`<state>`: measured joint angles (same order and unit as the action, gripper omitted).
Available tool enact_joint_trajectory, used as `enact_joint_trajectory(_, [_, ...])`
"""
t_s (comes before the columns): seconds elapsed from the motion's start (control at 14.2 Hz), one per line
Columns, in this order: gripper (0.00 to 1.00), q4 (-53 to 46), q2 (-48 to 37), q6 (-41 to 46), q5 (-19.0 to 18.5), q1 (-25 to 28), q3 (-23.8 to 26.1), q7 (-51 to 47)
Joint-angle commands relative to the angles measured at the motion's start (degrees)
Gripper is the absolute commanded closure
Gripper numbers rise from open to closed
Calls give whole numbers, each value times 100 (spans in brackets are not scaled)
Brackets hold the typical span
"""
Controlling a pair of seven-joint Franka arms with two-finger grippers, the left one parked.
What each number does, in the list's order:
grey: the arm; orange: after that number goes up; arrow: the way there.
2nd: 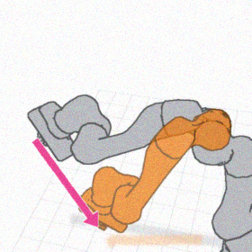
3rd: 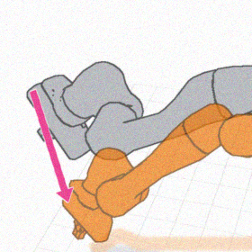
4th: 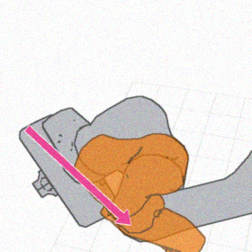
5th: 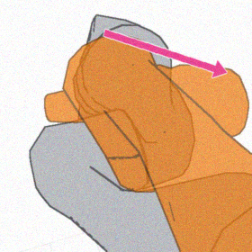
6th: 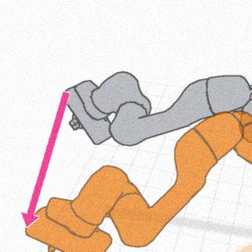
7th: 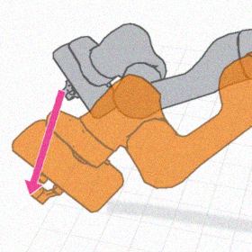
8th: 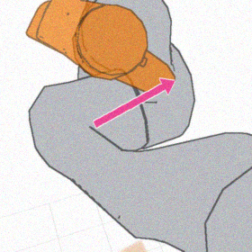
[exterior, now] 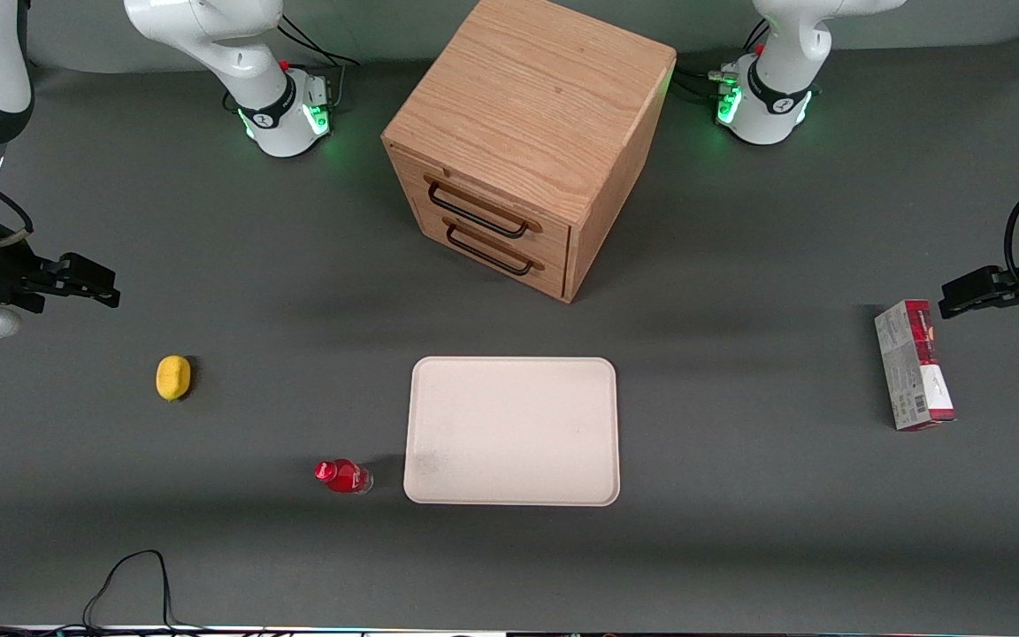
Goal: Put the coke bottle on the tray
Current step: 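Move the open right gripper down toward the red Coca-Cola bottle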
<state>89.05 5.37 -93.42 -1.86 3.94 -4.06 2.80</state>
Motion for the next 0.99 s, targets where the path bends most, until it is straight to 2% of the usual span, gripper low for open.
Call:
enact_joint_trajectory(0.0, [0,-90,34,78,-95,11,28,-51])
enact_joint_trajectory(0.28, [0,-142,86,78,-25,2,37,-34])
enact_joint_trajectory(0.42, [0,-317,235,61,-7,272,98,-182])
enact_joint_trajectory(0.56, [0,-1183,865,78,19,668,107,-734])
enact_joint_trajectory(0.71, [0,-2229,1665,305,19,1011,107,-860])
enact_joint_trajectory(0.92, [0,-3751,2843,351,98,1145,395,-1245])
